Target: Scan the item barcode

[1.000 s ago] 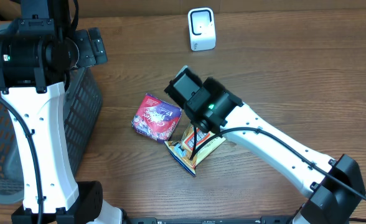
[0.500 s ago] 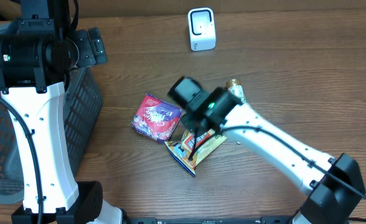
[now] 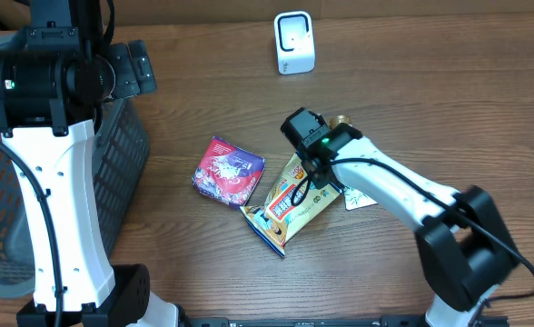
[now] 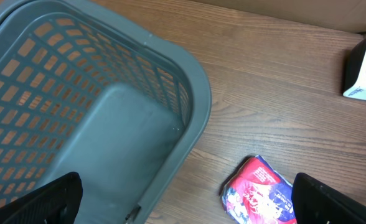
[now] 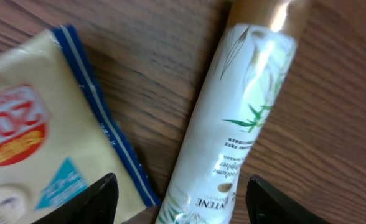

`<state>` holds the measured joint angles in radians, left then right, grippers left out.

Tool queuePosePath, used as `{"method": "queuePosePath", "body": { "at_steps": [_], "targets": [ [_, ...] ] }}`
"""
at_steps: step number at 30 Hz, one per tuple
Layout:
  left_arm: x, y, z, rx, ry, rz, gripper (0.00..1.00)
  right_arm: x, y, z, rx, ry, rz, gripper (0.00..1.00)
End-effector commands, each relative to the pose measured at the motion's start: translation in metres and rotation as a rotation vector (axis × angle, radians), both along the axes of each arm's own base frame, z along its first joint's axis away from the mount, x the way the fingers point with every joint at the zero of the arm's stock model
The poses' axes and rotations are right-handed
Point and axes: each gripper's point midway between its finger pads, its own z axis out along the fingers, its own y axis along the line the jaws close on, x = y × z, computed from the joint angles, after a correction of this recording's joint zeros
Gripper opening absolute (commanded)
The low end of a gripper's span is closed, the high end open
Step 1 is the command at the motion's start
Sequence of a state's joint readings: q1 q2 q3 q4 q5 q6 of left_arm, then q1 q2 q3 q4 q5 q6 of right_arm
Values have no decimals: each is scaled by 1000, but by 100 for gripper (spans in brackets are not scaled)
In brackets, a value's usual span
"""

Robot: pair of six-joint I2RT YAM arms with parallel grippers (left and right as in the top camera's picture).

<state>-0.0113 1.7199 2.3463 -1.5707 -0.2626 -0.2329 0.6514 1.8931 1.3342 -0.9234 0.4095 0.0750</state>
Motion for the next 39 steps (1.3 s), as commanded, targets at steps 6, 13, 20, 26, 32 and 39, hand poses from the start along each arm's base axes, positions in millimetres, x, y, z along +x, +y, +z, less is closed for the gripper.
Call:
{"method": "queuePosePath", "body": {
  "at_steps": [6,13,20,26,32,39],
  "targets": [
    [-1,7,1,19,-1,32,100,9,-30,-36,-206,-14,-58,63],
    [-1,8,1,24,-1,36,100,2,-36,-59,-259,35,-63,33],
    [-2,10,1,32,-1,41,100,-11,-23,-65,-176,104,-76,4],
    [-3,12,1,44,2,50,99,-52,35,-42,157,386,37,4],
    [-3,12,1,42,6,49,99,-74,102,42,681,528,171,4],
    [-11,12,-5,28,39,69,100,-65,120,118,1291,697,170,4]
  ]
}}
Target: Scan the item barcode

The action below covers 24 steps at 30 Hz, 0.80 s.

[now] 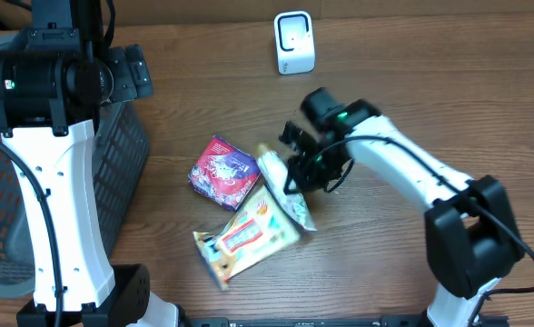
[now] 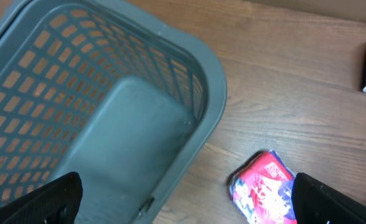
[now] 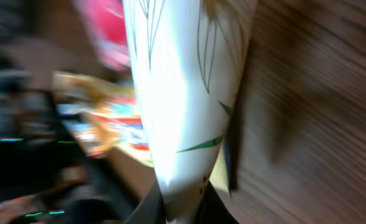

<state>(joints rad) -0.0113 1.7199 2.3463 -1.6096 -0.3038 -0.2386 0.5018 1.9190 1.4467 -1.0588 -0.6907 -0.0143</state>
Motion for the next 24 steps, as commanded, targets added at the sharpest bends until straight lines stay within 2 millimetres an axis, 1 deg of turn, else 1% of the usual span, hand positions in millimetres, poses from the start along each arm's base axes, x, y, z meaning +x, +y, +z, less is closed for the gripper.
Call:
{"method": "queuePosePath", "body": {
  "at_steps": [1,2,3,6,7,10,14,16,19,20,24],
  "targets": [
    [-3,5,-1,-2,4,41,100,3,15,76,453,109,-16,4],
    [-3,5,-2,-2,6,41,99,6,11,76,476,120,-31,4],
    [-4,5,-2,-3,6,41,100,10,5,73,479,128,-56,4],
    [-4,4,-2,-11,8,44,100,17,-8,58,475,140,-102,4],
    [-4,3,-3,-19,6,50,100,20,-12,49,469,160,-132,4],
    [-5,2,-3,-33,4,60,100,22,-14,33,501,197,-155,4],
    [-7,1,-5,-45,14,60,100,24,-14,9,472,228,-174,4],
    [-9,1,-7,-44,24,60,100,26,-17,-1,426,216,-184,4],
    [-10,1,-7,-44,30,60,99,33,-30,-30,237,200,-264,5],
    [-10,1,-8,-45,32,60,100,34,-33,-35,201,198,-280,5],
    [-11,1,-8,-47,34,64,100,34,-34,-40,187,203,-284,7]
  ]
}}
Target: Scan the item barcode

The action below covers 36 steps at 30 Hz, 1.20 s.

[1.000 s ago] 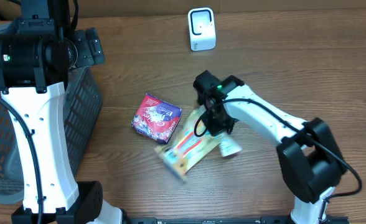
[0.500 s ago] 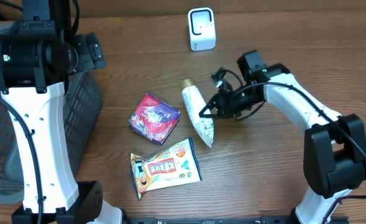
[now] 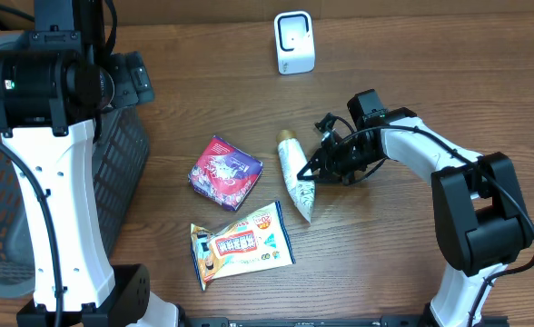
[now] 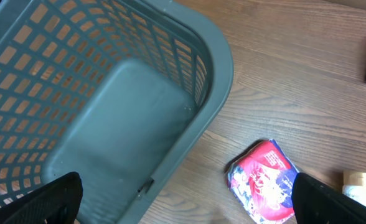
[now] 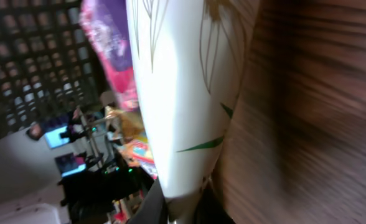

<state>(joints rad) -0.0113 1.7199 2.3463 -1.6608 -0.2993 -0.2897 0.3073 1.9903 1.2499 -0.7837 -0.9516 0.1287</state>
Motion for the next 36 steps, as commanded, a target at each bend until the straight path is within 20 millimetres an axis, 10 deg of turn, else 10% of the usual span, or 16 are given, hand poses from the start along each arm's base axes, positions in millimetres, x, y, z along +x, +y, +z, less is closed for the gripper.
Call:
{"method": "queuePosePath", "body": {
  "at_steps": [1,15,20,36],
  "targets": [
    [-1,1,-1,-16,-2,25,100,2,-2,-4,-19,16,-18,7],
    [-1,1,-2,-20,-2,31,100,-18,10,-14,72,390,-103,5],
    [-3,1,-3,-20,8,31,100,-16,8,-22,73,441,-127,32],
    [-4,1,-3,-19,13,31,100,-5,-81,-80,-526,252,-208,53]
  ]
}}
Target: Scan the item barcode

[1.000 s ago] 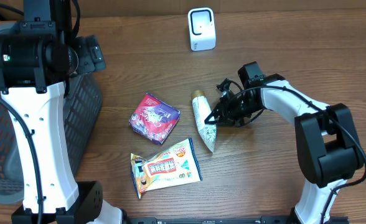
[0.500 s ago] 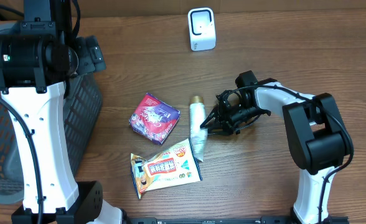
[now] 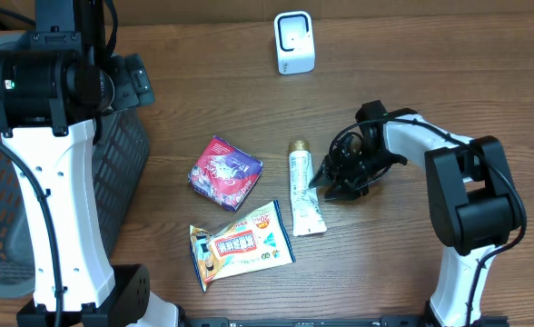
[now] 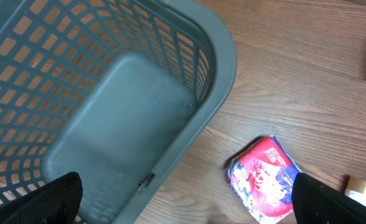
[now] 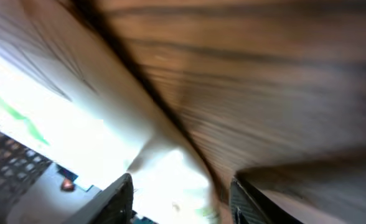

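Observation:
A white tube with a gold cap (image 3: 303,191) lies flat on the wooden table, cap toward the far side. My right gripper (image 3: 324,182) is low at the tube's right side. In the right wrist view it (image 5: 180,193) is open, with the tube's (image 5: 77,118) blurred white body between the spread fingers. A white scanner (image 3: 294,43) stands at the far edge. My left gripper (image 4: 183,199) hangs open and empty over the basket's rim, far from the tube.
A grey mesh basket (image 3: 126,150) fills the left side, seen also in the left wrist view (image 4: 108,93). A red and purple pouch (image 3: 228,172) lies left of the tube. A yellow snack packet (image 3: 240,243) lies in front of it.
My right gripper was shut on the tube's flat end and is now open beside it. The tube has turned to lie straight on the table. The left arm has barely shifted.
My right gripper was open over the tube, which lay beside the yellow packet. Then it was shut on the tube and the packet lay further front-left. Later it held the tube near the table's middle. Now the tube lies released there.

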`<state>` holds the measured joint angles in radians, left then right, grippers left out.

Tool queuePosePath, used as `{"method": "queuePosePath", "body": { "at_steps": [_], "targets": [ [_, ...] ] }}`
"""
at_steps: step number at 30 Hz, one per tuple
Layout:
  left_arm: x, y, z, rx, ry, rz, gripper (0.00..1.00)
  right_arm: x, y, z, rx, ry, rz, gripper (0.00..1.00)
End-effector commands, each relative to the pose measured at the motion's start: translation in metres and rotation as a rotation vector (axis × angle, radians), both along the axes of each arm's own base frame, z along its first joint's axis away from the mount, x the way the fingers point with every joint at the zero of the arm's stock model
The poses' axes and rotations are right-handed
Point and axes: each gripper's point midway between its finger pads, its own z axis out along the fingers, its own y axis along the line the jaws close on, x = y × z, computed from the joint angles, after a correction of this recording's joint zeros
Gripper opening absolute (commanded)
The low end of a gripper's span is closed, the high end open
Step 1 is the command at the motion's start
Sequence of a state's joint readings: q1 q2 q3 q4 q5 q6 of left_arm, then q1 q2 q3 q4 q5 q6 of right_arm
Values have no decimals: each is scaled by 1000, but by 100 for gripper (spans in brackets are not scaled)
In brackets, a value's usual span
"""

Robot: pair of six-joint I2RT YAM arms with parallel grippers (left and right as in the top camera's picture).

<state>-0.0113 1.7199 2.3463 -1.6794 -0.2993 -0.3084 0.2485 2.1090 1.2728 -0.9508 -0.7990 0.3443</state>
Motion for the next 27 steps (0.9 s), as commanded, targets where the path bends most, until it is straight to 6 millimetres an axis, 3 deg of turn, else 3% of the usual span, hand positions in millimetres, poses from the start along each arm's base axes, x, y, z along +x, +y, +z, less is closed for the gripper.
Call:
{"method": "queuePosePath", "body": {
  "at_steps": [1,6,7,9,10,11,13,16,20,27],
  "targets": [
    [0,1,-1,-10,0,15,100,14,-45,-24,-308,-114,47,54],
    [0,1,-1,-10,0,15,100,35,-64,6,-424,-244,77,54],
    [0,1,-1,-10,0,15,100,38,-63,16,-419,-264,80,49],
    [0,1,-1,-10,0,15,100,43,-61,43,-406,-302,80,19],
    [0,1,-1,-10,0,15,99,44,-56,59,-372,-319,81,8],
    [0,1,-1,-10,0,15,100,43,-44,76,-293,-343,95,4],
    [0,1,-1,-10,-1,15,100,35,-12,110,-60,-384,125,4],
    [0,1,-1,-11,0,15,100,24,12,135,149,-346,113,4],
    [0,1,-1,-11,1,15,99,10,33,136,281,-317,123,4],
    [-2,1,-2,-11,9,15,99,-11,60,105,312,-280,142,4]
  ]
}}
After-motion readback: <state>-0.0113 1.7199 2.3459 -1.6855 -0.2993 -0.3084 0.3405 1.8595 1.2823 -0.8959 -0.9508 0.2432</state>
